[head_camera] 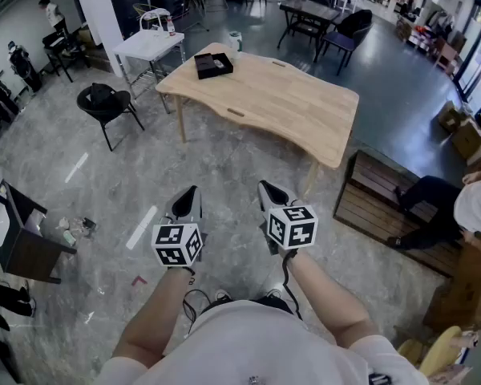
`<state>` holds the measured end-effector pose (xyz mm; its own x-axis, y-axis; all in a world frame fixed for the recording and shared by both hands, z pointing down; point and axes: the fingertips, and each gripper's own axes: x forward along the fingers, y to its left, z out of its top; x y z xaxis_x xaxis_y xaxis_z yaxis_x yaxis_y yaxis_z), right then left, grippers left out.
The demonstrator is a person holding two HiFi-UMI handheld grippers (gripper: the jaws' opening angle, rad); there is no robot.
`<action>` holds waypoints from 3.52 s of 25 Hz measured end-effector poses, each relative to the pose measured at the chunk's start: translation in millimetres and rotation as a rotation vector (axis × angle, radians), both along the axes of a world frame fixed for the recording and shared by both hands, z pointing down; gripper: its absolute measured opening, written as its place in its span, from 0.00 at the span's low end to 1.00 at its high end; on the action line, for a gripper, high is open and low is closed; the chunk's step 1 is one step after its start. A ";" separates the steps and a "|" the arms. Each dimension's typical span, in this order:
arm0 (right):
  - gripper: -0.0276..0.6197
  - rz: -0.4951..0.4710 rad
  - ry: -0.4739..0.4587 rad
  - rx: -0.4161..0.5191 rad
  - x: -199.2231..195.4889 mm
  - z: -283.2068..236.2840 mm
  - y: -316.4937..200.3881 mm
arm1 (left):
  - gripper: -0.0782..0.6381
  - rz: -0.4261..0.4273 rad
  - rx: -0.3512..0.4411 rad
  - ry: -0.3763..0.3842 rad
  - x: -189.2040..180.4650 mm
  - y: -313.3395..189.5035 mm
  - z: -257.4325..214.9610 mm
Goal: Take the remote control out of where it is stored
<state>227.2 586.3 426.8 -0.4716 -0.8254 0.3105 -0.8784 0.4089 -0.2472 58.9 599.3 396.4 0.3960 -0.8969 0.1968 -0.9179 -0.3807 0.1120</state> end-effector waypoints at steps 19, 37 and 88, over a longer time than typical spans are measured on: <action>0.09 0.001 0.005 0.005 -18.3 5.7 -5.0 | 0.11 -0.004 -0.011 0.011 -17.7 -7.4 11.1; 0.09 0.027 0.020 -0.013 -85.9 18.2 -27.3 | 0.11 -0.016 -0.031 0.039 -93.8 -29.3 29.6; 0.09 -0.074 0.028 -0.083 -163.3 50.4 -645.9 | 0.11 -0.069 -0.066 0.053 -140.9 -625.8 42.8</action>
